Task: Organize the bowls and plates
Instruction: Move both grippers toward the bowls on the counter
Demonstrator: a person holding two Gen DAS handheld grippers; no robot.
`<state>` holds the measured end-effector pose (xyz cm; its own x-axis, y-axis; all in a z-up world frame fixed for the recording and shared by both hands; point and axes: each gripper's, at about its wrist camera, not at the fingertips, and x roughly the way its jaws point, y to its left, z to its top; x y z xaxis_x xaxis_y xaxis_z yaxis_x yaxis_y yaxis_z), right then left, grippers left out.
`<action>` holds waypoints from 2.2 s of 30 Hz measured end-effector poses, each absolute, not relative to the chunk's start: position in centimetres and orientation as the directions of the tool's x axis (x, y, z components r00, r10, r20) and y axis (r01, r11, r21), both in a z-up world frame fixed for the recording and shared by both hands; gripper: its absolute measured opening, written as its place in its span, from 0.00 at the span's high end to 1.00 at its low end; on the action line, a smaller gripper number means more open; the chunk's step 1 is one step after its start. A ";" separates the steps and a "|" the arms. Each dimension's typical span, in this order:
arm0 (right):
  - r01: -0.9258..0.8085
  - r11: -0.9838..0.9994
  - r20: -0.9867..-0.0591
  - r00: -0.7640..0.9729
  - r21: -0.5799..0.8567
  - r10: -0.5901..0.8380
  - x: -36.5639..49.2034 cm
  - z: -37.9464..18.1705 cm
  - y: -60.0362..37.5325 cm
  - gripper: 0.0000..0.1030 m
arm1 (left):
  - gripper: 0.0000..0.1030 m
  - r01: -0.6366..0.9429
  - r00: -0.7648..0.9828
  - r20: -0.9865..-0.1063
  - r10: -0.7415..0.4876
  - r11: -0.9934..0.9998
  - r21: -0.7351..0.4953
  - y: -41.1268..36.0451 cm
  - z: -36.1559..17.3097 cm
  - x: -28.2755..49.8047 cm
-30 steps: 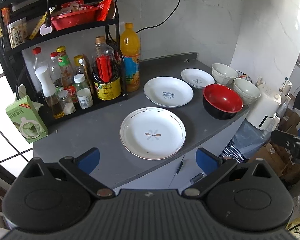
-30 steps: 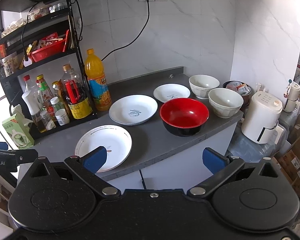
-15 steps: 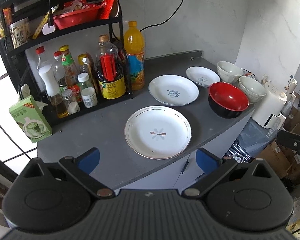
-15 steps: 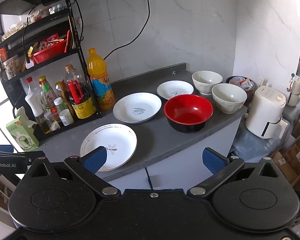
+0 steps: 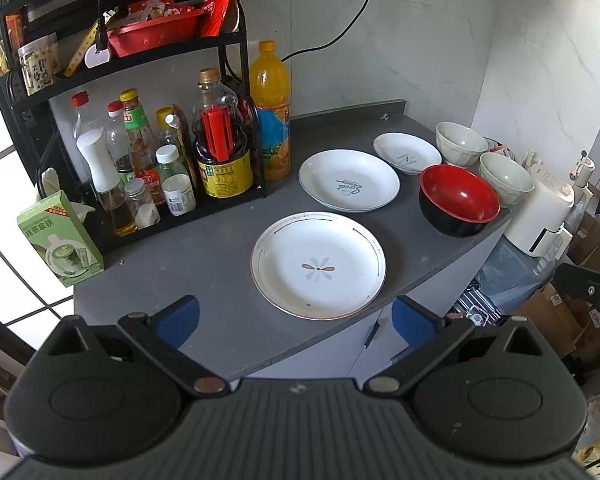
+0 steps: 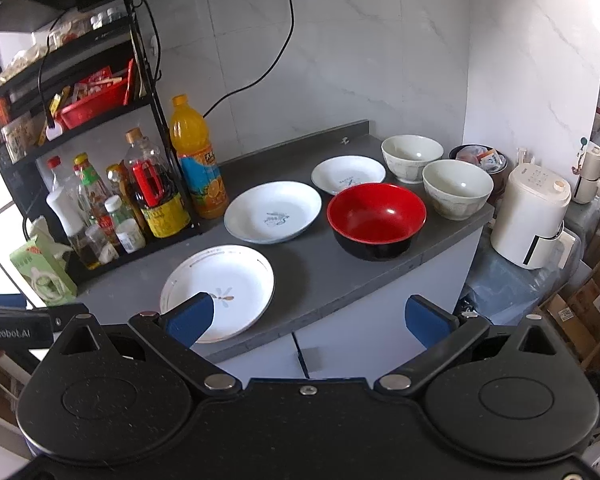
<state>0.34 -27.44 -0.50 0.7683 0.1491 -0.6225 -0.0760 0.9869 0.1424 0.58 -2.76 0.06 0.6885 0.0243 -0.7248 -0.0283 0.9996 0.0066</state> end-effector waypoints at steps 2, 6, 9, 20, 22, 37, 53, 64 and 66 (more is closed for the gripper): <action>-0.074 0.988 -0.621 0.771 0.133 0.142 0.5 -0.5 -27.4 0.00 | 0.01 -0.029 0.690 -0.724 0.028 1.000 0.011 -2.8 0.1 0.7; -0.071 0.988 -0.622 0.770 0.138 0.142 0.6 -0.6 -27.4 0.00 | 0.01 -0.032 0.686 -0.726 0.033 0.999 0.015 -2.7 0.0 1.0; -0.070 0.989 -0.624 0.769 0.130 0.136 0.7 -0.8 -27.3 0.00 | 0.01 -0.036 0.686 -0.726 0.037 0.999 0.017 -2.8 0.0 1.1; -0.069 0.989 -0.624 0.770 0.128 0.134 1.6 -1.0 -27.8 0.00 | 0.01 -0.039 0.686 -0.727 0.038 0.999 0.016 -3.1 0.0 1.5; -0.069 0.989 -0.623 0.770 0.131 0.136 1.8 -1.0 -28.1 0.00 | 0.01 -0.040 0.684 -0.728 0.041 0.999 0.018 -3.5 0.0 1.9; -0.068 0.989 -0.621 0.772 0.131 0.136 4.6 -1.4 -33.2 0.00 | 0.01 -0.082 0.676 -0.733 0.072 0.996 0.022 -8.0 -0.5 4.8; -0.114 0.988 -0.604 0.782 0.104 0.154 7.6 -2.3 -39.9 0.00 | 0.01 -0.181 0.653 -0.749 0.112 0.983 -0.011 -14.6 -0.2 7.6; -0.066 0.990 -0.593 0.795 0.127 0.129 10.1 -3.1 -42.4 0.00 | 0.01 -0.156 0.652 -0.753 0.092 0.988 -0.014 -16.7 -0.4 11.1; -0.045 0.989 -0.590 0.798 0.139 0.120 10.8 -3.4 -42.8 0.00 | 0.01 -0.136 0.656 -0.751 0.077 0.991 -0.018 -17.1 -0.7 12.4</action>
<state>10.78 -42.84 -3.37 0.7984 0.1196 -0.5901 -0.0453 0.9892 0.1391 12.36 -17.06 -0.73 0.6557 0.0767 -0.7511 -0.1363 0.9905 -0.0179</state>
